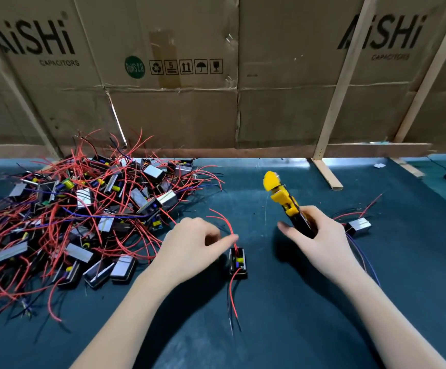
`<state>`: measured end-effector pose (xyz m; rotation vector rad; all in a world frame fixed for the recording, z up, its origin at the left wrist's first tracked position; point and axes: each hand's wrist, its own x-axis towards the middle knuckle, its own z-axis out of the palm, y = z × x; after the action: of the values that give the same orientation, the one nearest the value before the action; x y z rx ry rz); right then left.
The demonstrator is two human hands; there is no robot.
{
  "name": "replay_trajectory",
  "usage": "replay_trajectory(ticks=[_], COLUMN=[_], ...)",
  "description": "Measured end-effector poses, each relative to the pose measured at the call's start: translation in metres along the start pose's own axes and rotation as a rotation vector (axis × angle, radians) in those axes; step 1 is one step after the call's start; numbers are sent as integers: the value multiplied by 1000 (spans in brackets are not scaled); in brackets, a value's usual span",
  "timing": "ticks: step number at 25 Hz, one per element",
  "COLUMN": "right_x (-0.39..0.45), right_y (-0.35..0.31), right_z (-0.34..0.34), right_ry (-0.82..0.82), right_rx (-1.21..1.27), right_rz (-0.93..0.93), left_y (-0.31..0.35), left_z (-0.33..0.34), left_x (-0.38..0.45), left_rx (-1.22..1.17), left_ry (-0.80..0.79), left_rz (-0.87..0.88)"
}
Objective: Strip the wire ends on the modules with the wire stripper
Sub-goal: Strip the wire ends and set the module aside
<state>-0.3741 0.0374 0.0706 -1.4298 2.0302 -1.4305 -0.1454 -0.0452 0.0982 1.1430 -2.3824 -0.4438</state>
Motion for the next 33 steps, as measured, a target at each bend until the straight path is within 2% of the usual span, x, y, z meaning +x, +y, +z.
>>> replay_trajectory(ticks=[1, 3, 5, 7, 9, 15, 18, 21, 25, 28, 33], right_x=[-1, -1, 1, 2, 3, 4, 6, 6, 5, 4, 4], right_y=[-2, -4, -2, 1, 2, 1, 1, 1, 0, -1, 3], right_z=[0, 0, -1, -4, -6, -7, -8, -8, -8, -8, -7], right_ry=[23, 61, 99, 134, 167, 211, 218, 227, 207, 211, 241], right_rx=[-59, -115, -116, -108, -101, -137, -192, -234, -267, -373, -611], right_rz=[-29, -49, -44, -33, -16, 17, 22, 11, -6, -38, -118], left_y=[-1, -1, -2, -4, -2, -2, 1, 16, 19, 9, 2], left_z=[0, -4, -6, -1, 5, 8, 15, 28, 34, 23, 17], left_x=[-1, -2, -1, 0, -1, 0, -4, -4, -2, -1, 0], left_rx=[26, -116, -139, -14, 142, 343, 30, -251, -255, -383, -505], left_ry=[3, -32, -183, -307, -267, -128, -52, -62, -162, -211, -183], left_rz=[45, 219, 362, 414, 447, 364, 317, 260, 229, 192, 84])
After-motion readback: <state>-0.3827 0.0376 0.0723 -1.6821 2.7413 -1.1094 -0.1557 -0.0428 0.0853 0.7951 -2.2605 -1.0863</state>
